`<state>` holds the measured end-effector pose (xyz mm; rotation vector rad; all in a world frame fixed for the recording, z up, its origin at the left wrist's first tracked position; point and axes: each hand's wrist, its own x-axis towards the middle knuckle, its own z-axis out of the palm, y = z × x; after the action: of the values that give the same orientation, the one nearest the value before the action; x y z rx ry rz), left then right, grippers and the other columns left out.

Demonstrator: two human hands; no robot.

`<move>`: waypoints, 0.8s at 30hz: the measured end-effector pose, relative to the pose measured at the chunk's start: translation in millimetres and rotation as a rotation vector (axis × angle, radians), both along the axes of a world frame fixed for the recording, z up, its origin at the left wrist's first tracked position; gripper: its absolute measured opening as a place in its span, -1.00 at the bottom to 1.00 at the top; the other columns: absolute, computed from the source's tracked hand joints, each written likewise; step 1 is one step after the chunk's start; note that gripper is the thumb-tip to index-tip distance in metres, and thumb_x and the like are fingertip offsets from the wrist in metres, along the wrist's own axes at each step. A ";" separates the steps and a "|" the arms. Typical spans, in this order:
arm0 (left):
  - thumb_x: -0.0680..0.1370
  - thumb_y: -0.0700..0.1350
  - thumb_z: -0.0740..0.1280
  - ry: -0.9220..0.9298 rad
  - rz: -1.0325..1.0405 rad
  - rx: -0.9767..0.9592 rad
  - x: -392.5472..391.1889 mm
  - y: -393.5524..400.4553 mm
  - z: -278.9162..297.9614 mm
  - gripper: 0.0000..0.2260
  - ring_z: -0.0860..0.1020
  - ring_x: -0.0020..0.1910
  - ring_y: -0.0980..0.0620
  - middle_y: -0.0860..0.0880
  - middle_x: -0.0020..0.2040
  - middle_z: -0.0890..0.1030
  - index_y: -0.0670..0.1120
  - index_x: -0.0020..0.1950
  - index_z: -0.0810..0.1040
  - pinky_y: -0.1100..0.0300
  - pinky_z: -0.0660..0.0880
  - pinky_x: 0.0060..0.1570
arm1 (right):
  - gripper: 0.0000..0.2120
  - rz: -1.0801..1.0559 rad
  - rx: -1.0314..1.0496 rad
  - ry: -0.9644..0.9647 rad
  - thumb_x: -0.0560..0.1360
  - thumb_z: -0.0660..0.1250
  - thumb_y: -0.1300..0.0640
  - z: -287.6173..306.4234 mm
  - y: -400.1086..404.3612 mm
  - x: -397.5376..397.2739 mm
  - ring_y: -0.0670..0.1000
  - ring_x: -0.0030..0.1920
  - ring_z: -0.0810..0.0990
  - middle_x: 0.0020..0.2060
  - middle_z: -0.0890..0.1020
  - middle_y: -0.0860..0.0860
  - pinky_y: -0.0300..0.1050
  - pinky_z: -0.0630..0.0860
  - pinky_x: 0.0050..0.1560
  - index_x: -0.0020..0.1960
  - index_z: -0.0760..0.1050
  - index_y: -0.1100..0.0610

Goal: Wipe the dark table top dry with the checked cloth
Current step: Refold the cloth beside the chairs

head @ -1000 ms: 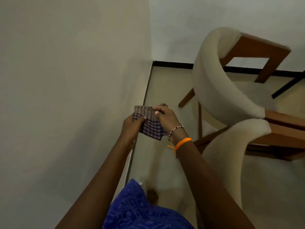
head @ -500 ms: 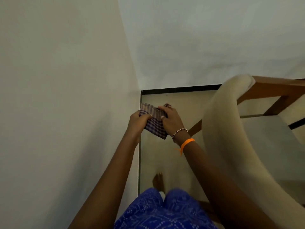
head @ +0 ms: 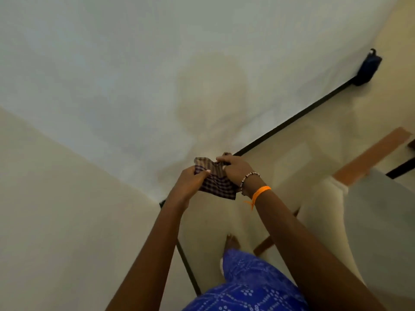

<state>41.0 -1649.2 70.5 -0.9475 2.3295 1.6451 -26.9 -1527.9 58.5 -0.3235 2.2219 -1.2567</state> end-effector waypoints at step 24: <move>0.49 -0.18 0.36 -0.163 -1.433 0.158 -539.7 319.2 -28.3 -0.80 0.58 -0.25 0.04 -0.11 -0.12 0.61 -0.19 0.08 0.51 0.26 0.55 -0.32 | -0.55 -1.384 0.153 0.047 0.47 0.24 0.39 -32.1 286.4 -350.0 0.13 0.33 0.40 0.28 0.47 0.19 -0.26 0.22 0.31 0.33 0.43 0.16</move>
<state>-498.7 -1330.0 42.2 0.5729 1.7983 0.9627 -376.9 -1241.4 26.4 1.4894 2.5128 -1.5949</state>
